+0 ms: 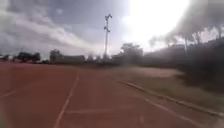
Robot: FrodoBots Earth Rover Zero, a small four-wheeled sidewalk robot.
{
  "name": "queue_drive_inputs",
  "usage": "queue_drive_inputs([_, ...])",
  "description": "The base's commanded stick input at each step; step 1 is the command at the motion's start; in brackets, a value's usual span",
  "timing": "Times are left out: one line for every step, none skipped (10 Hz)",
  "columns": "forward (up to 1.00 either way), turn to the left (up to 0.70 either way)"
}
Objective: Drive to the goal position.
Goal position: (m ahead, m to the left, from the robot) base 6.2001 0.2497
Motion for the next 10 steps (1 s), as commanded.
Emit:
queue_drive_inputs([0.7, 0.0])
queue_drive_inputs([0.7, 0.0])
queue_drive_inputs([0.7, 0.0])
queue_drive_inputs([0.7, 0.0])
queue_drive_inputs([0.7, 0.0])
queue_drive_inputs([0.7, 0.0])
queue_drive_inputs([0.7, 0.0])
queue_drive_inputs([0.7, 0.0])
queue_drive_inputs([0.7, 0.0])
queue_drive_inputs([0.7, 0.0])
